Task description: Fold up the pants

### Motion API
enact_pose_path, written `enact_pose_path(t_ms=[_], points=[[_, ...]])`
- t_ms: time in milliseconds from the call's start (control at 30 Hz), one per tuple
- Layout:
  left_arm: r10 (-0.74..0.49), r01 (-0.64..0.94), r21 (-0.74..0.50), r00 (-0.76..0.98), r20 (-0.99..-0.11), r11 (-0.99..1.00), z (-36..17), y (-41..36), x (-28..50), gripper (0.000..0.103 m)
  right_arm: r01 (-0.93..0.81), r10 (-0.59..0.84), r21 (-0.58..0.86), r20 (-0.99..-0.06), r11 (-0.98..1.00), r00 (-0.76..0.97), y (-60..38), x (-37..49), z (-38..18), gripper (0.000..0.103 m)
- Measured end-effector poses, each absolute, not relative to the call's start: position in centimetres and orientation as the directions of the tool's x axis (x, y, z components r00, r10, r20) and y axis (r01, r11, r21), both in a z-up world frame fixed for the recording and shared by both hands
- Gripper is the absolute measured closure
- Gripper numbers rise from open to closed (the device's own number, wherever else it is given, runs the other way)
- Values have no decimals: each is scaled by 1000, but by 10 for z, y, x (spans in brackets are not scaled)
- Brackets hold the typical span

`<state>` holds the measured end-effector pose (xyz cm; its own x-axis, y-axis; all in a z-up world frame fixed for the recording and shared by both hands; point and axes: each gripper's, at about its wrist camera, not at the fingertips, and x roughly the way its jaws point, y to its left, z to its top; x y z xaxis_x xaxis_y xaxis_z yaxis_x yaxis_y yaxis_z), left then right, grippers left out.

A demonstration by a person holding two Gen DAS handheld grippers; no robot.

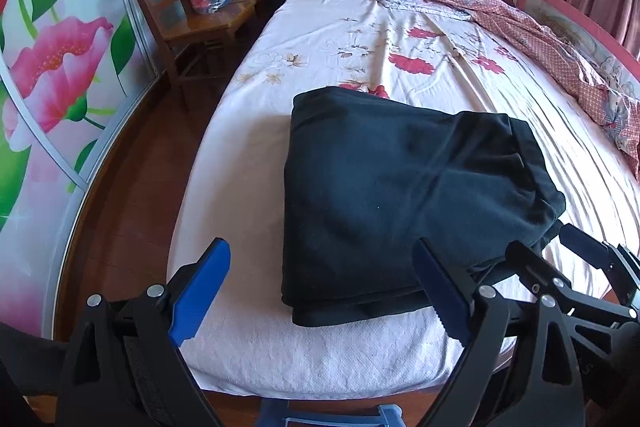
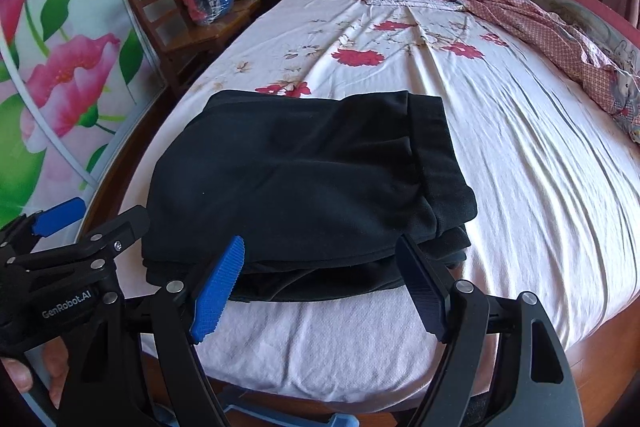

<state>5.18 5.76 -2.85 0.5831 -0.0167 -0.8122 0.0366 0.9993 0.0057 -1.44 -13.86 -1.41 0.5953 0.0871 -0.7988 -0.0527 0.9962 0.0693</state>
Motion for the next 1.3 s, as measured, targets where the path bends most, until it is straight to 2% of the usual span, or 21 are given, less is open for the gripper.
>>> enact_pose_path(t_ms=[500,600,1300], points=[[-4,14,5,572,-821,1000,-30,62,58,10,-17,85,93,-810,996,581,-151,-11,-15,26],[56,6,73,575,-816,997,-31,58,59,10,-22,82,85,-815,996,574,-149,-10,-17,26],[50,11,66,540,-840,998,-38,58,61,10,-23,83,85,-823,996,562,-151,-9,-19,25]])
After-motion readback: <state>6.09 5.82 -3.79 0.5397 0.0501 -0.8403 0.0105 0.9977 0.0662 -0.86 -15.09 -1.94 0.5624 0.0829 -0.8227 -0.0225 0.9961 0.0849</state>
